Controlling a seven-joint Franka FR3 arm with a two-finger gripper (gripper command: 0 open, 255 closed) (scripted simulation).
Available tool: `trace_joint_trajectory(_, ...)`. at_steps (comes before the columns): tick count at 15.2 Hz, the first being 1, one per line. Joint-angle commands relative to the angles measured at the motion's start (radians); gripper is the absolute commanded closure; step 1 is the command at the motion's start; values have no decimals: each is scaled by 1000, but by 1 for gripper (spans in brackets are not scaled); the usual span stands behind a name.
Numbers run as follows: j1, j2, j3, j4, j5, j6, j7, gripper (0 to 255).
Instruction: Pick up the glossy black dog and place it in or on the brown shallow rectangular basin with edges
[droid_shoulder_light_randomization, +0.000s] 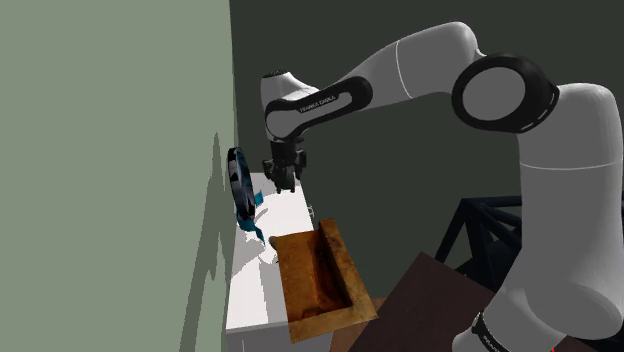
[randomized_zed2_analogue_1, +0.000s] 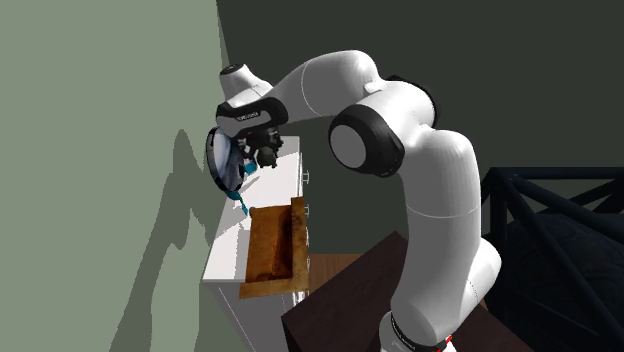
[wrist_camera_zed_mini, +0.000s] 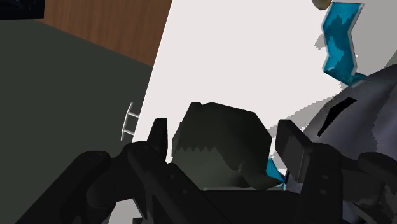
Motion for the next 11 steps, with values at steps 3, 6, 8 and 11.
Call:
trace_joint_trajectory(3, 1, -16, 2, 32, 5, -46, -7, 255)
trace_joint_trajectory(6, 2, -27, 4, 55, 9, -81, -14, 255)
trace_joint_trajectory(8, 2, -34, 4, 73, 11, -104, -18, 255)
trace_joint_trajectory(11, 12, -103, 14, -31, 14, -73, 9, 255)
